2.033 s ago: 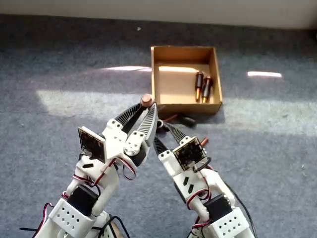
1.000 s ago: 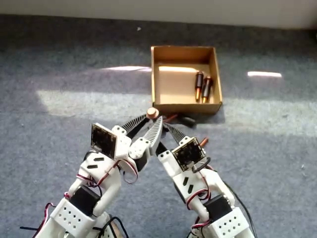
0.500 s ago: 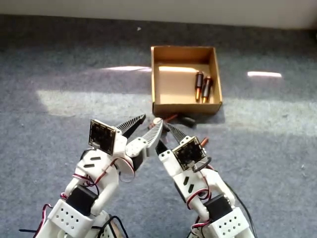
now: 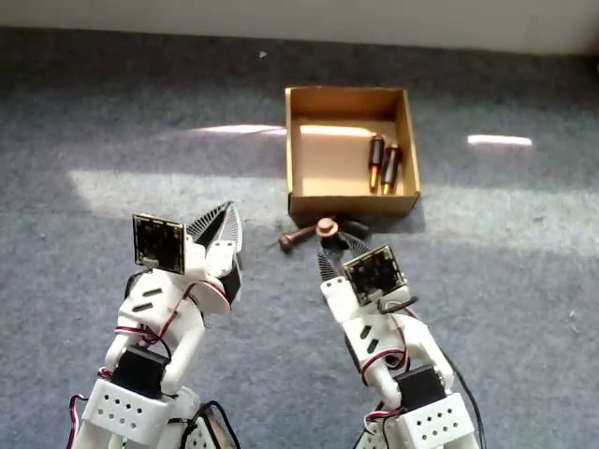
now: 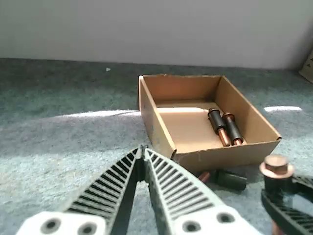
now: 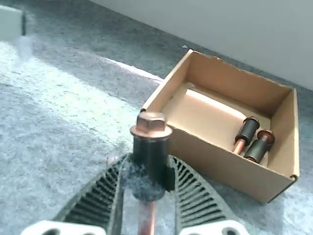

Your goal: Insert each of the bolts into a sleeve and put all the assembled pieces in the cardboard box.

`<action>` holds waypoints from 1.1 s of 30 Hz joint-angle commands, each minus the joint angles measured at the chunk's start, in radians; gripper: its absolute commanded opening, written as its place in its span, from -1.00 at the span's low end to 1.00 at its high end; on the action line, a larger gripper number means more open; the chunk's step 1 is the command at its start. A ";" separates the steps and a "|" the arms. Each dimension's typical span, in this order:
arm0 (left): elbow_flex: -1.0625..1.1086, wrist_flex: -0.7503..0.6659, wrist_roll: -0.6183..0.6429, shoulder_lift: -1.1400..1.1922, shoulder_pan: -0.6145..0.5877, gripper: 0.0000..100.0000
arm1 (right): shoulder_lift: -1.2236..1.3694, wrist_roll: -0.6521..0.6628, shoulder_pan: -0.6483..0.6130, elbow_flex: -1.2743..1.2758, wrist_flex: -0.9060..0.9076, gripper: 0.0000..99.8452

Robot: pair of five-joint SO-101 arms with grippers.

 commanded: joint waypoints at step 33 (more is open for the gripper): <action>0.242 0.037 -0.095 -0.002 -0.157 -0.99 | 0.286 -0.081 0.223 -0.576 0.222 -0.99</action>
